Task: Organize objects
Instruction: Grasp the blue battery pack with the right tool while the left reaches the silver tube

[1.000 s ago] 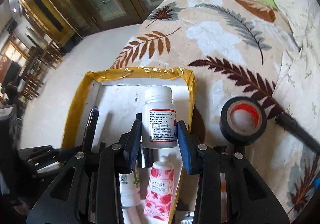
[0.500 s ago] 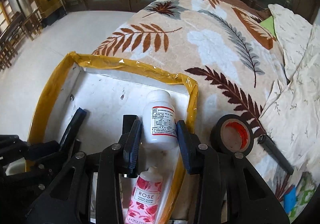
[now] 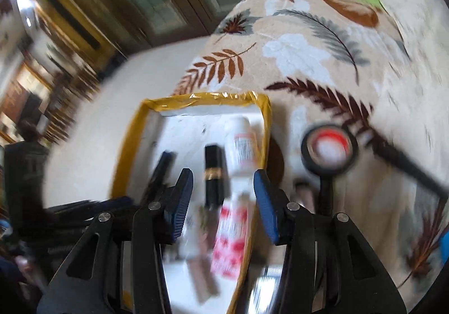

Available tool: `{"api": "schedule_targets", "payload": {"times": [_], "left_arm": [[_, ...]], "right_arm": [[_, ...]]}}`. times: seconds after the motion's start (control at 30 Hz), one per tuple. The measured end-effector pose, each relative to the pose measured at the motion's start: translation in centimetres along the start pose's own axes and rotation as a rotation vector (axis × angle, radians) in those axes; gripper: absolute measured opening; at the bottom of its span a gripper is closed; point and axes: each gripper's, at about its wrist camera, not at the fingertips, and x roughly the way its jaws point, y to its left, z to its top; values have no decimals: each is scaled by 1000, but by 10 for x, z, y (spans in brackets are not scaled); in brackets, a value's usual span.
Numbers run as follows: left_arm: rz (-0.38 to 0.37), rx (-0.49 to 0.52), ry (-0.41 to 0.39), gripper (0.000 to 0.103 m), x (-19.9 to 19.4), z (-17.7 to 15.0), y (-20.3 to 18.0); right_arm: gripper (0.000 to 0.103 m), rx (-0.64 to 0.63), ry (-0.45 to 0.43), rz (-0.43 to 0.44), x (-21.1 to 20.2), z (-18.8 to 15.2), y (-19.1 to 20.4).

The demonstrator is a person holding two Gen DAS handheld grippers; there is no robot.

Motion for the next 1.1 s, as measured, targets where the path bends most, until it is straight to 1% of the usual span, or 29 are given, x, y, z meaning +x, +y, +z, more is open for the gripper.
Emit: {"api": "schedule_targets", "payload": {"times": [0.07,0.1,0.17,0.2,0.27,0.3,0.37,0.4,0.43,0.5,0.6,0.67,0.7,0.77,0.87,0.93,1.0,1.03,1.07,1.1], "left_arm": [[-51,19,-17,59,-2,-7,-22],[-74,29,-20,60,0,-11,-36],[-108,33,-9,60,8,-19,-60],[-127,37,3,60,15,-27,-74],[-169,65,19,60,25,-41,-97],[-188,75,21,60,29,-48,-107],[-217,91,17,60,35,-65,-118],[-216,100,11,60,37,-73,-121],[-197,123,8,60,40,-81,-122],[-134,178,9,60,43,-90,-127],[-97,195,4,60,44,-94,-127],[-56,206,-11,60,46,-94,-128],[-57,210,-5,60,47,-95,-129],[-64,218,2,60,49,-95,-128],[-61,215,3,60,49,-94,-128],[-74,189,6,60,48,-91,-126],[-83,159,10,60,49,-82,-125],[-82,151,13,60,51,-77,-126],[-68,135,22,60,54,-71,-127],[-67,116,41,60,58,-64,-128]], "right_arm": [[45,51,-17,48,-17,-19,-17],[45,75,-23,53,-25,-29,-27],[45,106,-29,45,-39,-44,-44],[45,129,-42,33,-52,-56,-58],[45,141,-58,6,-69,-67,-74],[45,133,-84,-27,-85,-75,-86],[45,116,-115,-87,-106,-79,-100],[45,89,-125,-142,-119,-81,-109],[45,70,-125,-181,-124,-80,-114],[45,51,-101,-280,-131,-75,-135],[45,59,-80,-348,-133,-69,-164],[45,58,-54,-373,-128,-65,-184],[45,66,-43,-418,-123,-64,-196],[47,66,-25,-413,-119,-66,-206],[48,34,-14,-436,-113,-70,-212],[49,-12,-15,-437,-110,-76,-206],[49,0,-36,-411,-113,-80,-205],[41,11,-45,-391,-113,-82,-205],[36,29,-55,-390,-114,-84,-205],[35,74,-65,-365,-115,-87,-208]]}}
